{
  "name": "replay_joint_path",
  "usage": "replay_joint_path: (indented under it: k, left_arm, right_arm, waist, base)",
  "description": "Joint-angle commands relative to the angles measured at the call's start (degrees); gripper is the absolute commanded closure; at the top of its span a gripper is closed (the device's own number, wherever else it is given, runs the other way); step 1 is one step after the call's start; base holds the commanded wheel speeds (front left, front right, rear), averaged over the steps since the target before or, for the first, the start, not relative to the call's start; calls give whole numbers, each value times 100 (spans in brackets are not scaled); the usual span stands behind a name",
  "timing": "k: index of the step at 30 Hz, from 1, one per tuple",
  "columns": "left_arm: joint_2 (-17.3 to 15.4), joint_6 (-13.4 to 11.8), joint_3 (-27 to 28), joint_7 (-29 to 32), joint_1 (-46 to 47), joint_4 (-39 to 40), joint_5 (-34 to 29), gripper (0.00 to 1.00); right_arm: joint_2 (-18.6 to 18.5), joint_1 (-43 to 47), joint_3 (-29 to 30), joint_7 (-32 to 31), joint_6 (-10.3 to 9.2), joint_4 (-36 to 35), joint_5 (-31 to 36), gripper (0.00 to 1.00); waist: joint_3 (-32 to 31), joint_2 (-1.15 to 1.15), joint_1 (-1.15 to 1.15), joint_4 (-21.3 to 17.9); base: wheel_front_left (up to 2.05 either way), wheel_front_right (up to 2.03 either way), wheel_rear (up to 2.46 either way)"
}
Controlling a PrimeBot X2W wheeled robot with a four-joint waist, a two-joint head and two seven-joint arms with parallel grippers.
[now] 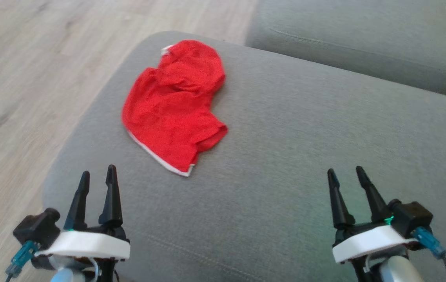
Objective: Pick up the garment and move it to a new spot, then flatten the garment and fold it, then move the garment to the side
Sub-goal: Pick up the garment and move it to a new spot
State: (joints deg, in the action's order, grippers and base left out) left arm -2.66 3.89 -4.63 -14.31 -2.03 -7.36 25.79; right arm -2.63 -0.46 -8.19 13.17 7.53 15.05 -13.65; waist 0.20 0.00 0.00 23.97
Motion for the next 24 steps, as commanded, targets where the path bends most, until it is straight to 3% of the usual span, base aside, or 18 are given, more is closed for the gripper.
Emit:
replay_joint_path:
  k: [1, 12, 24]
  left_arm:
    - [-21, -35, 226, -69, 231, 197, -50, 0]
    - [-21, -74, 365, -69, 198, 145, -37, 0]
    - [-21, -65, 737, -69, 437, -53, -161, 0]
  right_arm:
    - [-25, -159, -176, 64, -4, -144, -22, 0]
    - [-25, -199, -317, 87, -4, -27, -67, 0]
    - [-25, -257, -339, 42, -4, -59, 26, 0]
  waist:
    - [-21, 0, 0, 201]
    - [-43, 0, 0, 436]
    - [138, 0, 0, 96]
  base:
    - [0, 0, 0]
    - [0, 0, 0]
    - [0, 0, 0]
